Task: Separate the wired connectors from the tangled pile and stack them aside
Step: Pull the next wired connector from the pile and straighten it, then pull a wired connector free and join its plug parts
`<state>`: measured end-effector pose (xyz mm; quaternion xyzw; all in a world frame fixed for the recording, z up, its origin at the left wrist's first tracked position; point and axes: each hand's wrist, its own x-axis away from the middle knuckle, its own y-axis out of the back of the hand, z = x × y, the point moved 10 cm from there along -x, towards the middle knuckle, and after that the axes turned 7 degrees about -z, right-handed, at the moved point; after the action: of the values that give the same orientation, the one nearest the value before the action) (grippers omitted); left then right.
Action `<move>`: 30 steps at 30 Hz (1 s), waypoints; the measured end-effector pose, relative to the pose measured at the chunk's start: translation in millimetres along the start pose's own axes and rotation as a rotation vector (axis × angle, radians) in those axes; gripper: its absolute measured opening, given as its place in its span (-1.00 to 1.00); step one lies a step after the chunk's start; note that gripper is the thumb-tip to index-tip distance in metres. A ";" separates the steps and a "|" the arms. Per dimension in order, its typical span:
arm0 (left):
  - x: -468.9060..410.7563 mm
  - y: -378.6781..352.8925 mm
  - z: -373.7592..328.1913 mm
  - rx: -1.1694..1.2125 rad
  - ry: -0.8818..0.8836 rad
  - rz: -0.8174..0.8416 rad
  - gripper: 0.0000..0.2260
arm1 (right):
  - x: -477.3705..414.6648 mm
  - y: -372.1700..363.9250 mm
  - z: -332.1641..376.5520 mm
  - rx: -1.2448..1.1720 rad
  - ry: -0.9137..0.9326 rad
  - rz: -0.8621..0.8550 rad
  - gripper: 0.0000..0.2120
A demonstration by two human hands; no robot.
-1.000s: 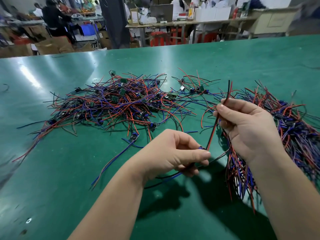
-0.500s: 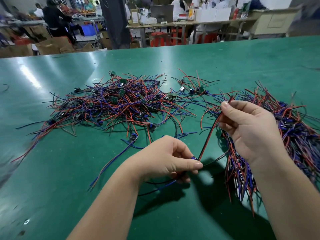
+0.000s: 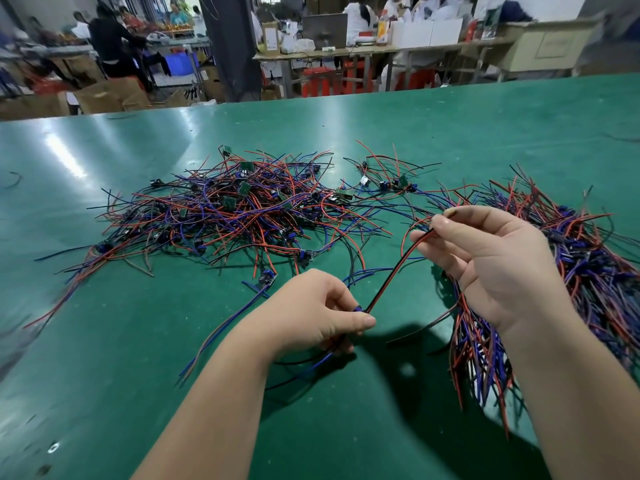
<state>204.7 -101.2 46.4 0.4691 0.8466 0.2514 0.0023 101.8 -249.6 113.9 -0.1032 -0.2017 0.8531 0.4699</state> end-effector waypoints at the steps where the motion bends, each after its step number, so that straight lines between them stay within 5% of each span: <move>1: 0.0 0.3 -1.0 -0.026 -0.006 -0.002 -0.83 | 0.5 -0.4 -0.7 -0.010 -0.006 -0.010 -0.88; 6: 2.0 -5.0 -4.4 0.014 -0.010 0.029 -0.89 | 4.4 -2.0 -0.8 -0.046 -0.004 -0.041 -0.84; 16: 17.6 -16.6 -42.5 0.646 -0.145 0.273 -0.89 | 0.2 -7.6 8.0 -0.171 -0.026 0.042 -0.82; 21: 8.8 3.1 -55.1 1.043 -0.231 0.123 -0.63 | 15.9 -33.0 -17.5 0.243 -0.056 0.309 -0.79; 24: 6.7 19.4 -55.9 1.045 -0.333 -0.099 -0.56 | 31.1 -50.7 -22.2 0.233 -0.058 0.443 -0.72; 30: 15.0 30.7 -61.9 0.804 -0.466 -0.323 -0.73 | 22.1 -42.8 -18.9 0.023 -0.066 0.275 -0.87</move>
<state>205.8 -102.1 117.1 0.3392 0.9155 -0.2106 0.0494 129.3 -205.9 116.1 -0.0963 -0.1911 0.9147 0.3428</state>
